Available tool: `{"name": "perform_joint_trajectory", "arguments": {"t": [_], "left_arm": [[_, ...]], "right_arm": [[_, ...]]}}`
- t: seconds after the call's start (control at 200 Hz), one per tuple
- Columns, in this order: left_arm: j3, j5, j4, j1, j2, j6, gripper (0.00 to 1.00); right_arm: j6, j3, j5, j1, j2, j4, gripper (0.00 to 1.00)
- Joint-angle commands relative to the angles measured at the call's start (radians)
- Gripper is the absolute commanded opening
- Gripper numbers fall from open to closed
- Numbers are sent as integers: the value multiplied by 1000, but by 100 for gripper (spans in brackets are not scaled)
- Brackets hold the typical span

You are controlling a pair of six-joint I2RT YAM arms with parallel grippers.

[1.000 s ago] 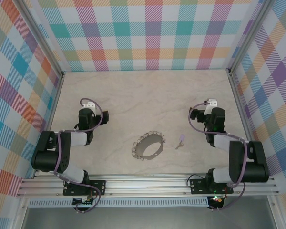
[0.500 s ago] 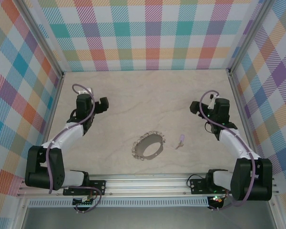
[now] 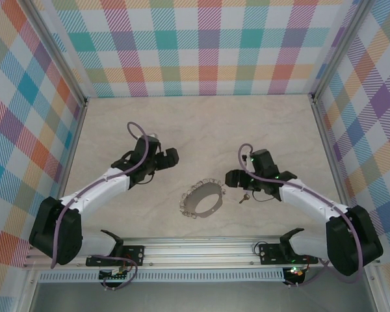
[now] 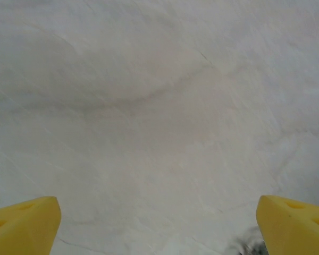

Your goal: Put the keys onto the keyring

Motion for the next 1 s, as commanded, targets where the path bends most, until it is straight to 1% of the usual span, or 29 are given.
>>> {"name": "perform_joint_trajectory", "arguments": {"t": [0.0,0.15,0.225,0.315,0.42,0.5,0.565,0.695,0.82,0.905,0.96,0.995], "left_arm": [[-1,9,-34,-51,22,-96,94],[-8,32,-21,-117,54,-152,94],[-29,54,5,-140,65,-214,94],[-63,84,63,-170,78,-285,94],[-66,76,74,-197,101,-301,95],[-65,63,69,-198,110,-294,95],[-56,55,56,-197,108,-284,95],[-46,47,37,-197,96,-284,96],[-21,2,-12,-193,75,-263,97],[6,-21,-52,-171,61,-231,98],[24,-29,-59,-145,53,-213,98],[36,-29,-94,-124,49,-200,98]], "right_arm": [[72,-13,43,69,15,-42,69],[111,-9,93,160,60,-27,65],[128,0,112,192,87,-23,64],[144,8,128,211,120,-20,61],[158,13,135,221,150,-4,56],[158,25,138,228,169,-2,52],[155,43,143,239,182,-16,52],[155,75,143,262,177,-21,48],[152,127,139,290,193,-29,46],[152,156,131,306,226,-26,45],[151,172,128,321,250,-24,45],[148,181,124,330,267,-19,45]]}}
